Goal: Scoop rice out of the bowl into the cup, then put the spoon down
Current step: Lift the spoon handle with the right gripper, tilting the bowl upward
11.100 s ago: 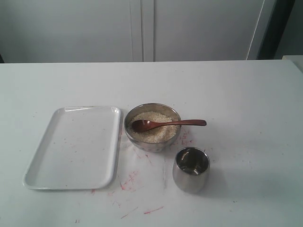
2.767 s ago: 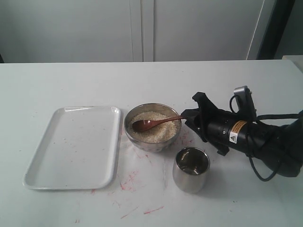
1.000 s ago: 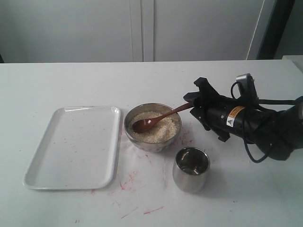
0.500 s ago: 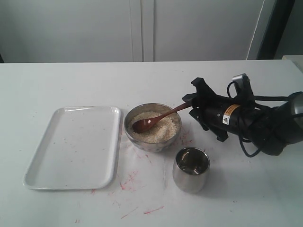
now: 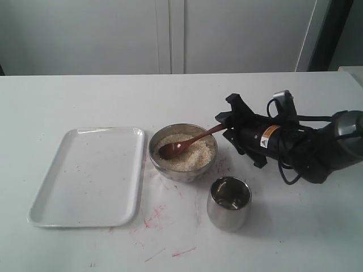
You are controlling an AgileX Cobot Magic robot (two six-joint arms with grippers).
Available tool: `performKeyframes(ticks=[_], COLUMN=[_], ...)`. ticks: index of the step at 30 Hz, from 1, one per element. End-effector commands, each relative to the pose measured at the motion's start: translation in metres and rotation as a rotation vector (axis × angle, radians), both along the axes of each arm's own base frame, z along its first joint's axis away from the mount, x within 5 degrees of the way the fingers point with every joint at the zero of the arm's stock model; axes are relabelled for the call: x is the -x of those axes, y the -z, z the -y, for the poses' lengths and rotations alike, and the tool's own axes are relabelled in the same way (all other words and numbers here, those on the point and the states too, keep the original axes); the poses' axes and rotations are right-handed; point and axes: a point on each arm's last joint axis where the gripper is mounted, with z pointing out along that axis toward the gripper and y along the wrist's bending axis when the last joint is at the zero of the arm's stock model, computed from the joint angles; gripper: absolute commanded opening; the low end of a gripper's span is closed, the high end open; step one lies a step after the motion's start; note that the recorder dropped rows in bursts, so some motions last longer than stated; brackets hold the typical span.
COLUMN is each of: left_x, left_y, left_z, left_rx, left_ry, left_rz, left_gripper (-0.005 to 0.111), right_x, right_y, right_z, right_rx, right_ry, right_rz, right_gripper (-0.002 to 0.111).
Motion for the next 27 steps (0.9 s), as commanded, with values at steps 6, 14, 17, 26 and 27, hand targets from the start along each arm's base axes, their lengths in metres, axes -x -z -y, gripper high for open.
performKeyframes(ticks=[6,14,17,26,27], left_x=[0.000,0.000,0.000,0.000,0.000], left_y=[-0.002,-0.002,-0.002,-0.002,-0.002], left_z=[0.000,0.000,0.000,0.000,0.000], left_rx=[0.006,0.006,0.006,0.006,0.006], left_ry=[0.002,0.002,0.002,0.002,0.002], left_rz=[0.011,0.011,0.011,0.011,0.011], left_gripper=[0.014,0.014,0.014,0.014,0.014], right_x=[-0.008,-0.009,-0.008,-0.009,-0.009], right_y=[-0.007,-0.007,-0.007,-0.012,-0.015], right_z=[-0.003,-0.004,-0.005,-0.008,-0.009], right_rx=[0.002,0.011,0.017,0.003,-0.007], right_ry=[-0.026,-0.040,-0.051,-0.089,-0.095], right_rz=[0.048,0.050,0.050,0.116,0.139], right_gripper=[0.036,0.021,0.014,0.000,0.000])
